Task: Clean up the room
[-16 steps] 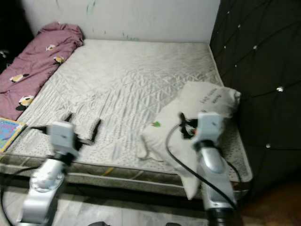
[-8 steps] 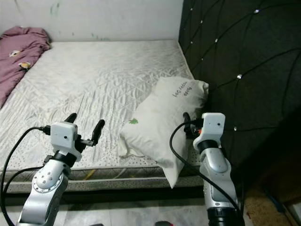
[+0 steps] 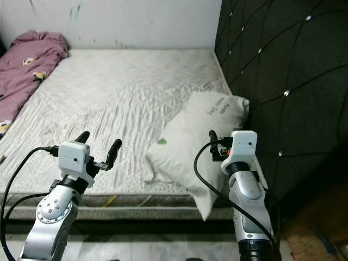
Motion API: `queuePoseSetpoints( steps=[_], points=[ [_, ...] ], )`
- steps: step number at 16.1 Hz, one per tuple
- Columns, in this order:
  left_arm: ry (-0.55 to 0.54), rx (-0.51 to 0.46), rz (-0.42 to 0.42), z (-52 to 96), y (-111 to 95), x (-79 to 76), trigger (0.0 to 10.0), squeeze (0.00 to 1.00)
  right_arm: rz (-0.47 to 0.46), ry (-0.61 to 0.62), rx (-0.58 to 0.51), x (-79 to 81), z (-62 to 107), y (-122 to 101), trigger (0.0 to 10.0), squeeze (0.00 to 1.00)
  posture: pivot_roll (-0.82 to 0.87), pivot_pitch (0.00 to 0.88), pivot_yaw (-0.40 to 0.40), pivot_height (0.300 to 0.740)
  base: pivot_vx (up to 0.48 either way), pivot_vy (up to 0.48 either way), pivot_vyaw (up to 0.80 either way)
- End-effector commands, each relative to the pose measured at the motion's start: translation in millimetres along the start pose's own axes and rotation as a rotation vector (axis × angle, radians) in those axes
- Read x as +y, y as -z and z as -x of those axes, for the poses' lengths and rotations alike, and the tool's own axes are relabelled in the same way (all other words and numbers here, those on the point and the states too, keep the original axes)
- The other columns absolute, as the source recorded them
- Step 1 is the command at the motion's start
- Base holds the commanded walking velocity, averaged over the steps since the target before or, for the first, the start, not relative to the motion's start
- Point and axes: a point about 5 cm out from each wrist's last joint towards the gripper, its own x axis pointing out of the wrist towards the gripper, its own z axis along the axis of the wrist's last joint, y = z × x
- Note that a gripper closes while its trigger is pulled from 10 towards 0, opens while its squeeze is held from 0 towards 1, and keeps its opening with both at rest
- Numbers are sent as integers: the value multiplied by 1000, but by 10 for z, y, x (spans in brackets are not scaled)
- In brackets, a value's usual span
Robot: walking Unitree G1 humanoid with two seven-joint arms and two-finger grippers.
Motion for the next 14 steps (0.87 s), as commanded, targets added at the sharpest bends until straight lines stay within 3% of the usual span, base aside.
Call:
queuePoseSetpoints(
  steps=[1,5,7,14],
  points=[
    [13,-28,6,-5,-55,9,10000,0,-4,1,-5,8,-18,-27,10000,0,-44,0,24,740,356,0,-800],
    [19,-28,11,-2,-57,5,10000,0,-5,5,-7,1,-18,-31,10000,0,-47,0,24,740,394,0,-653],
    [13,-23,8,-1,-53,11,10000,0,-5,6,-7,0,-18,-33,10000,0,-47,0,24,740,306,0,0],
    [-24,-3,-27,2,-33,39,10000,0,6,-1,-4,7,-16,-29,10000,0,-42,0,23,740,0,0,0]
  ],
)
